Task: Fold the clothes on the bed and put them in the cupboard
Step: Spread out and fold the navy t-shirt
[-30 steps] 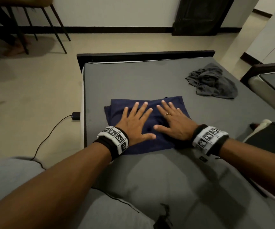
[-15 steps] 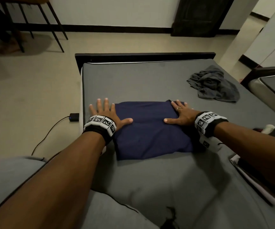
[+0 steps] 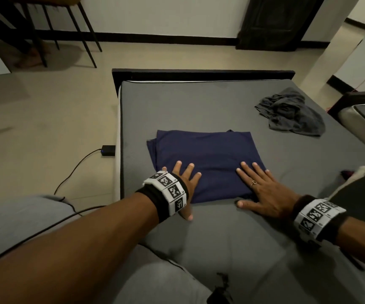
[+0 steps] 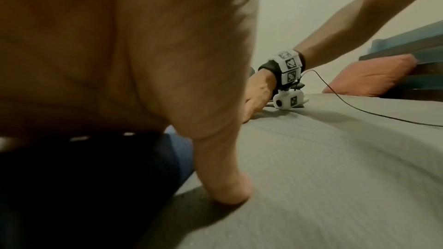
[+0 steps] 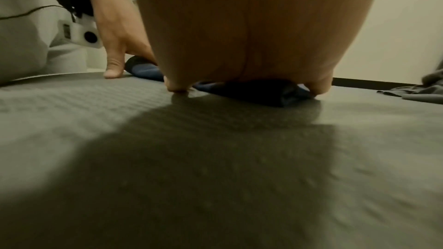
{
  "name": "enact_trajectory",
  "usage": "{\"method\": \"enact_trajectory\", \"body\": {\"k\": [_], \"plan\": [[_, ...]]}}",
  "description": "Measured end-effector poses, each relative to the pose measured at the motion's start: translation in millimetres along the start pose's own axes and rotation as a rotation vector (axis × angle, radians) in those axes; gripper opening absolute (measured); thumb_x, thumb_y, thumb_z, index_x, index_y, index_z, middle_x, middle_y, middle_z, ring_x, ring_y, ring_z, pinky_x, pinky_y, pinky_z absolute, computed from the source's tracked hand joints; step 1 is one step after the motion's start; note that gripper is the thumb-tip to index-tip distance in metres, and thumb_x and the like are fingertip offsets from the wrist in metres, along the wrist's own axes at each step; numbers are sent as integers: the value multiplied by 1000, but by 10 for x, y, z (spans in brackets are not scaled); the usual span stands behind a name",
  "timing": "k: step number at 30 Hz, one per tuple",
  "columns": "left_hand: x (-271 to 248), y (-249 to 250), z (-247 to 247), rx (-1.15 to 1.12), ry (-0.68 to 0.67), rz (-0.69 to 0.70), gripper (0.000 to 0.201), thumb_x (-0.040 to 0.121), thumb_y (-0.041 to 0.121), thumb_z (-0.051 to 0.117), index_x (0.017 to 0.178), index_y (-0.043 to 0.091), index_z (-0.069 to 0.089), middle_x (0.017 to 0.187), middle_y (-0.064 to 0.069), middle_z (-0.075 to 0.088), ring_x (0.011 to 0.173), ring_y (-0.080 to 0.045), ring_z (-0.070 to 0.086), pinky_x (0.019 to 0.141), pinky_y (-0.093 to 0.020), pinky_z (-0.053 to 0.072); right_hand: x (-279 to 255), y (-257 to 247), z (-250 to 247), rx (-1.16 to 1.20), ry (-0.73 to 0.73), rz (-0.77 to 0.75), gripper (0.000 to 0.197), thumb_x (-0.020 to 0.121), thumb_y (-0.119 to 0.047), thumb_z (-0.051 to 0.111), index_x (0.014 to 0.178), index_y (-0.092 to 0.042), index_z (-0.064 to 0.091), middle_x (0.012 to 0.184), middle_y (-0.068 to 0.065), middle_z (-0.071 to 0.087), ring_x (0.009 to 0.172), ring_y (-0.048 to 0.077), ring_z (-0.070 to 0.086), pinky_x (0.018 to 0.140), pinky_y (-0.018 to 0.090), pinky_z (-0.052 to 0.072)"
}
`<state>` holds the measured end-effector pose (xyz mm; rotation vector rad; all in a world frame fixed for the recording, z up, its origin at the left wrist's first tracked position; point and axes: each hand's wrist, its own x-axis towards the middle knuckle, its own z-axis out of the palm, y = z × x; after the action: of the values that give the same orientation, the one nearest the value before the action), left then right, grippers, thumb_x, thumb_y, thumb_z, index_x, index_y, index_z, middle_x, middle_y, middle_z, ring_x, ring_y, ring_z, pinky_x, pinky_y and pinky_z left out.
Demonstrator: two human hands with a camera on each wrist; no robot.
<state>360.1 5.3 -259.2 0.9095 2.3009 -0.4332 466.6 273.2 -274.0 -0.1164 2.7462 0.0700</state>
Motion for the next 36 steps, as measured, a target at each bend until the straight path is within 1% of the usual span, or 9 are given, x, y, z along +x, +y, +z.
{"method": "enact_trajectory", "body": {"k": [4,11,15,17,19,26,29,33,36], "plan": [[-7,56,134,-153,93,-164,81,100,42,44,158,20,-8,163,-1,-24,150,-42,-10,118,-60,10,-70,225,-30,-40,-35,38,94,70,-92,-11,146,-40,-31,158,-6,-32,153,23,-12,123,44,5],[-319,271,-136,-157,-16,-313,62,106,31,34,156,3,9,165,-18,1,151,-39,6,120,-53,17,-93,184,-88,-236,-57,33,71,109,-33,29,148,-22,-29,167,10,-13,154,34,11,124,40,15],[-519,434,-241,59,1,-79,36,103,18,44,136,7,53,135,-11,55,129,-38,49,101,-59,43,-32,261,-117,-333,-5,63,69,108,-28,30,155,-16,-20,167,12,-6,153,33,18,122,40,21],[-621,546,-265,167,78,69,23,100,11,48,117,7,64,95,-5,61,105,-32,63,87,-47,54,29,311,-190,-379,15,120,63,108,-23,27,159,-11,-9,168,14,-2,153,33,17,123,42,20],[-700,653,-264,246,202,219,21,99,5,47,105,6,66,92,-5,63,88,-28,64,72,-37,51,118,391,-260,-418,21,184,59,108,-19,24,159,-9,-2,168,14,3,153,33,15,123,44,17],[-658,684,-281,-292,187,620,25,87,16,58,106,14,74,95,0,76,82,-21,71,78,-30,56,182,472,-514,-478,-16,376,57,106,-20,24,159,-10,5,167,12,6,153,37,7,121,60,12],[-582,456,-448,-569,88,532,34,88,9,53,115,18,71,93,3,77,76,-14,73,84,-26,57,-4,240,-664,-359,74,320,62,104,-25,34,159,-9,11,166,15,11,152,38,16,120,57,20],[-407,-47,-571,-285,357,346,40,87,7,55,121,22,68,119,3,68,107,-15,63,98,-27,46,-330,-492,-781,114,276,132,58,95,-36,55,149,-18,42,145,8,51,126,28,55,98,42,50],[-247,-356,-470,-111,322,208,57,80,15,69,134,29,57,135,-2,51,124,-27,52,103,-33,43,-383,-1108,-745,150,240,70,58,87,-65,54,130,-27,59,123,-3,64,104,21,64,76,37,55]]}}
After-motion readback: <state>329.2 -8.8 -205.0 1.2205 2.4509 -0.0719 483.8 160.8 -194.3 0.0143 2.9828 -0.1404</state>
